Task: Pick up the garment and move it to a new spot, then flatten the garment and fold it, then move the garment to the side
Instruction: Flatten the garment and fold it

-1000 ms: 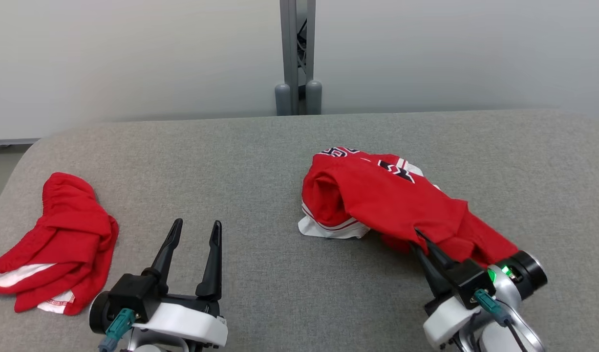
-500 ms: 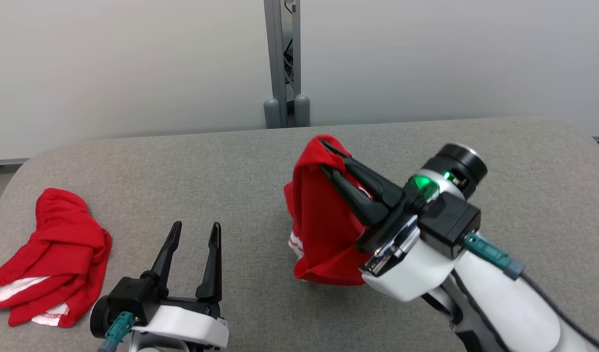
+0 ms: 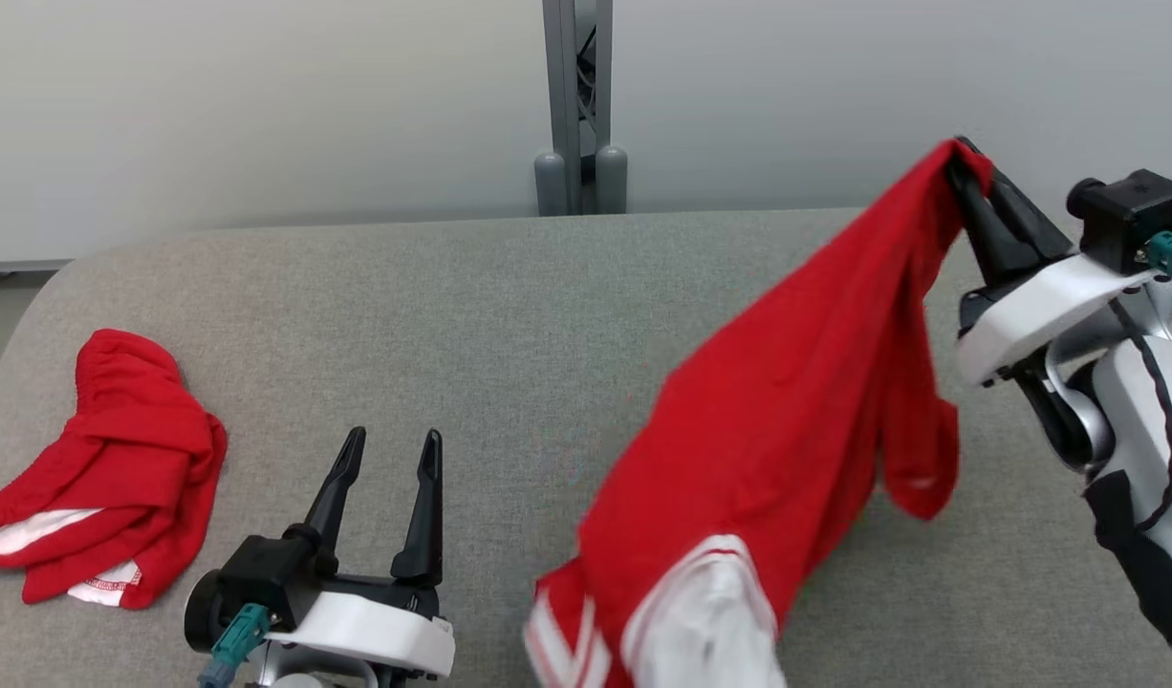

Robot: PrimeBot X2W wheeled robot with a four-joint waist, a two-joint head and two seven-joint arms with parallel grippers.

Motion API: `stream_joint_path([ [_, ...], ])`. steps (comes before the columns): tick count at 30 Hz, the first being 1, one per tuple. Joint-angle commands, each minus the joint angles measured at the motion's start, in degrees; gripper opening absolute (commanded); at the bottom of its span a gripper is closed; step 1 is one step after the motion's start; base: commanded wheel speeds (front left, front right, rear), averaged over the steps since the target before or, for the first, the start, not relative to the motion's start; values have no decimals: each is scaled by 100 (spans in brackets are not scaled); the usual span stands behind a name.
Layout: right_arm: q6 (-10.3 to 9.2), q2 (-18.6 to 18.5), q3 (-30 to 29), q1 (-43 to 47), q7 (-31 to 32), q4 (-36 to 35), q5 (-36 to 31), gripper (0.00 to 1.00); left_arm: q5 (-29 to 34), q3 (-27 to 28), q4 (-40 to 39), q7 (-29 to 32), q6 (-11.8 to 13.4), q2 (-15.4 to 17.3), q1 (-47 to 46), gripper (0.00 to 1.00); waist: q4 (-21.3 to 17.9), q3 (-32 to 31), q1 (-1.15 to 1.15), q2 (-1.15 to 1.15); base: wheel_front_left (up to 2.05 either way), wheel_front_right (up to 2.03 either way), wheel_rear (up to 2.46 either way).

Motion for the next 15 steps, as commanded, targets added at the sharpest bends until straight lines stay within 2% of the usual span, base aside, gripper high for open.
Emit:
stream_joint_path([
  [1,-3,-63,-59,-97,120,376,69,0,46,7,-7,-1,-22,25,-125,100,40,132,0,0,0,0,0],
  [7,-3,-362,-96,-488,217,2072,58,0,118,-10,24,-1,-121,23,-338,100,138,607,0,0,0,0,0],
  [13,-3,-627,-225,-1092,-10,3334,-212,0,155,-83,25,-1,-205,25,-592,100,295,1050,0,0,0,0,0],
  [14,-3,-687,-301,-1279,-77,3689,-337,91,153,-110,23,-1,-214,22,-660,100,350,1149,0,0,0,0,0],
  [15,-3,-688,-331,-1340,-77,3883,-387,100,149,-119,26,-1,-213,24,-684,100,372,1179,0,0,0,0,0],
])
